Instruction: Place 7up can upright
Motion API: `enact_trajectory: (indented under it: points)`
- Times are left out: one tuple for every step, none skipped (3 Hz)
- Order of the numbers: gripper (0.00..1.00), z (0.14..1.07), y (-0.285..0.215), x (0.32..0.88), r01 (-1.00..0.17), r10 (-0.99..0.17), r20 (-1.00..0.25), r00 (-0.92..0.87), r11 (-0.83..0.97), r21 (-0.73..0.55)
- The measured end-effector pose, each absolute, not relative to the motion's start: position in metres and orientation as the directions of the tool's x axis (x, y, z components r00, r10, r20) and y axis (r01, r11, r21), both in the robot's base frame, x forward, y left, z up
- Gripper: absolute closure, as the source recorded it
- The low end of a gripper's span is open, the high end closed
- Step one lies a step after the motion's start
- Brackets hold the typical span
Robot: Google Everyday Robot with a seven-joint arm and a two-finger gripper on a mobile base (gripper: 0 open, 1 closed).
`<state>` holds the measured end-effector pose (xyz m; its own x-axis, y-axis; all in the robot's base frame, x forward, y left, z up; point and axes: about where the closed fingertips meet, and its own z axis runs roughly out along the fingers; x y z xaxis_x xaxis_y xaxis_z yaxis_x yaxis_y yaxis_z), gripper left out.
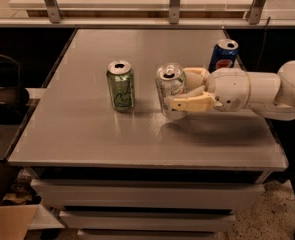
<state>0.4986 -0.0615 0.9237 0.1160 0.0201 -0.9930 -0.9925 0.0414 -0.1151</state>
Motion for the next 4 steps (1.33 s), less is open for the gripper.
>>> enact_trajectory:
  points:
    - [1.00,0.9224,-0.0638,0.4994,-0.991,0.040,-0.991,0.126,0.045,-0.124]
    - [0.81,0.9220,-0.0655,0.5009,-0.991,0.049,-0.990,0.129,0.046,-0.127]
    - [0.59,0.9209,-0.0669,0.5021,-0.991,0.055,-0.990,0.130,0.043,-0.127]
    - [0.35,0.9163,-0.0663,0.5019,-0.992,0.062,-0.990,0.126,0.036,-0.124]
